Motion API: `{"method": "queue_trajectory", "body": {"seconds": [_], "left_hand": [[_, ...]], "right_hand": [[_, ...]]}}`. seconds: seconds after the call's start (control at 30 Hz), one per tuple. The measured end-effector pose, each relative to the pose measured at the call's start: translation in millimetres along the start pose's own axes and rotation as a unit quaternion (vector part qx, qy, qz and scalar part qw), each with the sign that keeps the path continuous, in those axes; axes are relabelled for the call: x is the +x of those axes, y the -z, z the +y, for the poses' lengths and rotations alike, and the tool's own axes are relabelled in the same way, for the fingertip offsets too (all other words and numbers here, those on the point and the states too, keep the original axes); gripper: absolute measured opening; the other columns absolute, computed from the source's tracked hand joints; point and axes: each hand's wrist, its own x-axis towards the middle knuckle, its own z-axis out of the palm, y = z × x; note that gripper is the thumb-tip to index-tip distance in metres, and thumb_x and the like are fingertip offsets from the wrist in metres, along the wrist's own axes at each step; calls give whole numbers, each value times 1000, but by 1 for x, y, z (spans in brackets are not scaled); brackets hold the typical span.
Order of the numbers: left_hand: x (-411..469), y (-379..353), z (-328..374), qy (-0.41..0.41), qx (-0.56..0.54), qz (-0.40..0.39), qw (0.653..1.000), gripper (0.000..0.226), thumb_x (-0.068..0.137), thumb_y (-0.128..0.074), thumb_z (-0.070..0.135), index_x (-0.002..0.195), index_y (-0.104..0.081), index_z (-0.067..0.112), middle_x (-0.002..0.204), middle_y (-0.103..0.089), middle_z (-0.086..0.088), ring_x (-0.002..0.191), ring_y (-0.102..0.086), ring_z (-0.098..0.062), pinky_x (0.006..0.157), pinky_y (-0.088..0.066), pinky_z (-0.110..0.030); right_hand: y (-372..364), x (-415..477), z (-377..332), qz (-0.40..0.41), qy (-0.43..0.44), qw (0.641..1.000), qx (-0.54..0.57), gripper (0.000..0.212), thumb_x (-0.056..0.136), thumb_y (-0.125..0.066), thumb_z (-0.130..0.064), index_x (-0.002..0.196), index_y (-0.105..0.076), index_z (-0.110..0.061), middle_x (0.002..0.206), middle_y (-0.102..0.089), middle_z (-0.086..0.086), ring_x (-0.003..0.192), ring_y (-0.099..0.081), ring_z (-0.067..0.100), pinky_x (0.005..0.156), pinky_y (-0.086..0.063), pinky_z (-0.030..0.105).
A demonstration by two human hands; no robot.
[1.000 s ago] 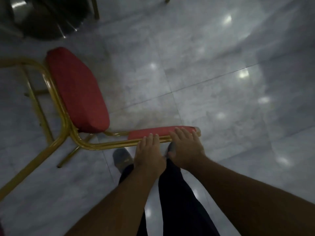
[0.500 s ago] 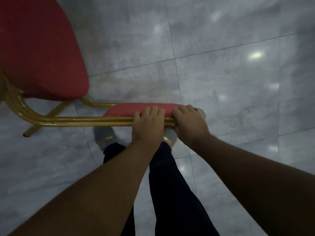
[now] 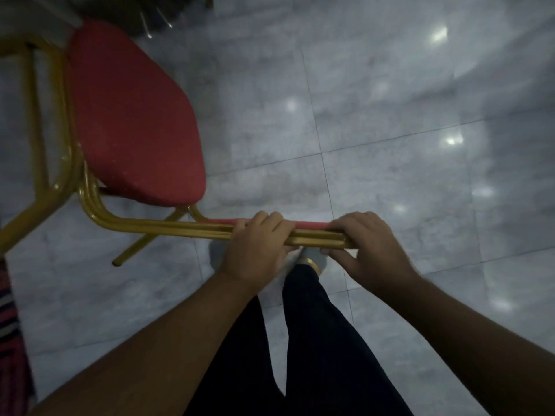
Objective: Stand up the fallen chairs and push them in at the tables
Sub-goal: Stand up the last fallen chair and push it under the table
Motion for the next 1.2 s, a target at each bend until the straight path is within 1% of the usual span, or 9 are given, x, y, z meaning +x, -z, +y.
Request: {"method": "queue_trajectory", "body": {"seconds": [0.1,0.27,0.37,0.57,0.77,0.93,1.0,1.1,1.2], "left_hand": [[-29,50,-4,3,-39,-7,999,28,80,-80,32,100,-69,16,88,-63,-1,80,-60,-26,69,-48,-38],[-79,118,-6,17,-122,2,992,31,93,-55,47,109,-61,21,100,-59,5,91,-53,-18,82,-44,-34],[-102,149,0,-28,-130,19,991,31,97,-52,39,118,-61,17,111,-62,2,101,-55,-17,91,-44,-31],[-147,193,-16,-19,-113,105,988,24,101,-49,27,112,-65,12,101,-64,-2,91,-58,-22,80,-50,-40],[-195,213,-26,22,-106,128,986,28,95,-50,28,108,-67,9,97,-66,-6,87,-62,-27,73,-56,-46],[-243,212,-20,121,-147,208,959,24,91,-61,21,111,-67,10,105,-66,-3,99,-63,-22,84,-55,-41],[-260,219,-21,152,-167,237,945,25,90,-61,23,112,-67,12,107,-66,0,102,-61,-17,87,-55,-40],[-282,240,-25,164,-145,258,941,27,89,-67,31,109,-69,14,103,-68,3,96,-63,-14,81,-56,-39],[-299,264,-19,114,-66,295,946,35,86,-77,40,109,-73,14,102,-72,2,94,-65,-13,84,-53,-31]], "right_hand": [[20,-23,-46,15,-9,1000,25,29,88,-65,-46,108,-66,-25,99,-59,-13,91,-47,12,80,-44,39],[30,-40,-132,64,16,997,26,35,88,-59,-52,109,-70,-27,94,-59,-14,88,-44,11,73,-42,42],[28,-44,-182,111,48,993,16,33,87,-62,-50,108,-72,-26,91,-62,-12,85,-46,11,69,-38,38],[27,-46,-257,142,117,982,-41,25,85,-71,-40,107,-73,-27,89,-62,-11,83,-52,16,70,-36,36],[23,-58,-289,131,231,963,-51,32,88,-70,-33,119,-71,-27,100,-68,-9,90,-55,16,80,-30,27],[40,-83,-267,110,195,974,-32,37,91,-61,-44,122,-66,-24,115,-67,-3,104,-58,21,92,-39,33],[45,-82,-270,110,235,966,-9,37,93,-59,-38,122,-68,-18,114,-68,0,103,-58,19,91,-39,28],[42,-79,-299,97,292,952,4,34,89,-69,-26,120,-71,-11,107,-70,3,95,-57,17,86,-40,22],[33,-84,-336,100,316,943,12,36,84,-74,-25,118,-73,-14,102,-70,1,91,-58,17,80,-46,27]]}}
